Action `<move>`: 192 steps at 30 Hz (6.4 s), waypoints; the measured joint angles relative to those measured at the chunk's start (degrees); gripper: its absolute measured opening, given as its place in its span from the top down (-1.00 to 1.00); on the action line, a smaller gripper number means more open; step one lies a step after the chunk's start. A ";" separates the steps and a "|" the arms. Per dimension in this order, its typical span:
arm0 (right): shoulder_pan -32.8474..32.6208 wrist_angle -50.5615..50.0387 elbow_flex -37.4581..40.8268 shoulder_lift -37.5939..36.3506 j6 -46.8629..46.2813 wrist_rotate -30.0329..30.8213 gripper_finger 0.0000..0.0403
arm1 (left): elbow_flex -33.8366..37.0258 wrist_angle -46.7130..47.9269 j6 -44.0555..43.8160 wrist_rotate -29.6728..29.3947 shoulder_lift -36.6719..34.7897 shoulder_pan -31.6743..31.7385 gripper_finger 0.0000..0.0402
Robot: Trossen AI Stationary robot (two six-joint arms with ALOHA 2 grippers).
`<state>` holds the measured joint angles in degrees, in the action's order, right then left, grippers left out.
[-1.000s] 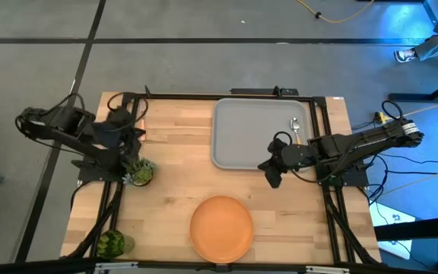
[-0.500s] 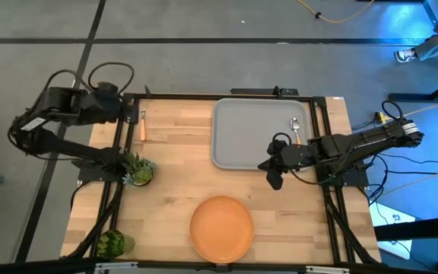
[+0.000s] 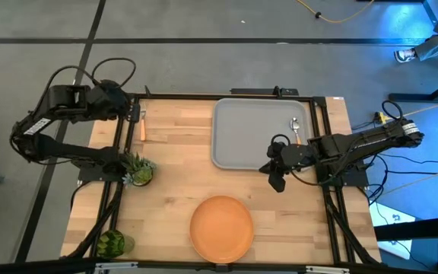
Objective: Pick and place plate/cup/fork/spoon on tray
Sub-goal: Put the orange plate on the gray food tray, then move the gray food tray to the center of the table
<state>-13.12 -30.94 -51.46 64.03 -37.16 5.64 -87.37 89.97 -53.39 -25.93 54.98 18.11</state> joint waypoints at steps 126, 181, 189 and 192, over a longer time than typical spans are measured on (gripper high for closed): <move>47.21 -20.83 -27.22 34.35 43.60 -11.35 0.97 | 0.04 0.02 11.96 0.11 0.05 -0.04 1.00; 59.37 -20.77 -26.21 28.49 40.64 -9.76 0.48 | 0.04 -1.05 15.23 10.87 0.13 -0.02 1.00; 54.68 -22.77 -32.90 23.75 42.41 -19.21 0.48 | 0.04 -0.70 16.68 26.74 0.13 -0.34 1.00; 51.22 -25.29 -32.94 22.43 43.85 -24.49 0.48 | 0.04 -0.72 18.44 27.65 0.13 -0.95 1.00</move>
<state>38.10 -56.23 -84.40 86.46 6.69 -18.86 -87.33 89.25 -34.95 1.72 55.11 17.16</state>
